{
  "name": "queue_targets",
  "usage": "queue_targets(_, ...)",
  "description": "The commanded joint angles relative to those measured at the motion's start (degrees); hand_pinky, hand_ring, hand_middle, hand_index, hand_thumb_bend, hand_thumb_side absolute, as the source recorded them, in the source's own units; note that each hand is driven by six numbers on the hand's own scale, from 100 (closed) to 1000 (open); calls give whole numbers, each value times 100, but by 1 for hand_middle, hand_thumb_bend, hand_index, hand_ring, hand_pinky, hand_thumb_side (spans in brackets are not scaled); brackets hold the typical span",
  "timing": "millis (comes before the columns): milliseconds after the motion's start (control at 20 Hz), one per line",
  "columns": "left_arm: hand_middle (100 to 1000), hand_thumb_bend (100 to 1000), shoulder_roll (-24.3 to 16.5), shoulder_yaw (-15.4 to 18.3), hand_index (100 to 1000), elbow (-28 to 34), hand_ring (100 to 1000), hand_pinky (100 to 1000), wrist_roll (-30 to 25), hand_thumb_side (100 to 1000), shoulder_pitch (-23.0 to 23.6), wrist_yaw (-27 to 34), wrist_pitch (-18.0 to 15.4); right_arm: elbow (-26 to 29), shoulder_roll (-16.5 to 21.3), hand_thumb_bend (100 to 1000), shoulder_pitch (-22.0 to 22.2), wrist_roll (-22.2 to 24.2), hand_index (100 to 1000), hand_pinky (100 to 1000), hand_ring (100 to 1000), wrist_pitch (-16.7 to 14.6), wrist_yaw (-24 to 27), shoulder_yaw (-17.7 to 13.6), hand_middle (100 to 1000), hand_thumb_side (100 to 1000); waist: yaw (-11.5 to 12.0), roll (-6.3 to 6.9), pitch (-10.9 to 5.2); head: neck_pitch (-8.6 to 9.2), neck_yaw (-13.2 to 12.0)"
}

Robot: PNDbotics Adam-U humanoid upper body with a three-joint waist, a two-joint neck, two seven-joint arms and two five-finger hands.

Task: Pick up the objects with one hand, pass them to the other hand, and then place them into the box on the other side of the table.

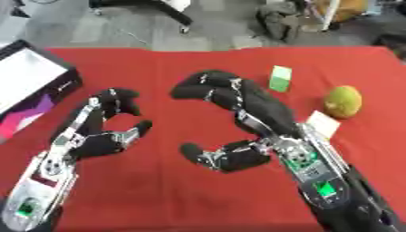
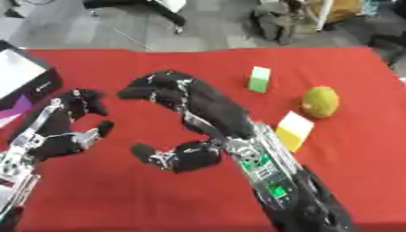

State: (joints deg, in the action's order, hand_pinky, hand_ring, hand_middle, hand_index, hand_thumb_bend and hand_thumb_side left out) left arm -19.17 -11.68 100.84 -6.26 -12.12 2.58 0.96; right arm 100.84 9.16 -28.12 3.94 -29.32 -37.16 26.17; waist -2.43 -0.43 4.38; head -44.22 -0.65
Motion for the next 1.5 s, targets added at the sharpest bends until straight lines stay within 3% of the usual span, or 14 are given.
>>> queue_targets(50, 528, 444, -89, 73, 738, 65, 600, 778, -9, 212, -37, 17, -5, -218, 377, 306, -202, 185, 901, 841, 774, 245, 206, -195, 815, 357, -10, 16, -106, 10, 90)
queue_targets(200, 528, 444, -111, 87, 738, 64, 600, 777, 2, 212, -5, 15, -1, -642, 838, 323, -352, 593, 924, 858, 801, 552, 467, -385, 844, 436, -30, 3, -123, 10, 226)
queue_targets(400, 528, 446, -116, 101, 738, 52, 600, 778, 16, 212, 19, 18, -6, -1221, 1414, 343, -484, 1025, 937, 867, 815, 878, 746, -681, 860, 476, -53, -17, -142, 10, 436)
queue_targets(650, 527, 448, -124, 106, 739, 39, 600, 778, 14, 213, 32, 17, -13, -1838, 1869, 373, -556, 1451, 959, 885, 843, 1169, 659, -1081, 893, 542, -73, -28, -162, 10, 644)
queue_targets(1050, 527, 451, -133, 121, 739, 23, 599, 778, 14, 216, 75, 14, -10, -2667, 2151, 397, -474, 2422, 972, 887, 850, 1512, 245, -1463, 896, 627, -73, -43, -186, 10, 749)
queue_targets(1500, 527, 453, -136, 134, 740, 22, 599, 778, 15, 215, 93, 8, -14, -3304, 2141, 427, -481, 2508, 981, 887, 862, 1692, -488, -1759, 919, 626, -71, -40, -185, 10, 810)
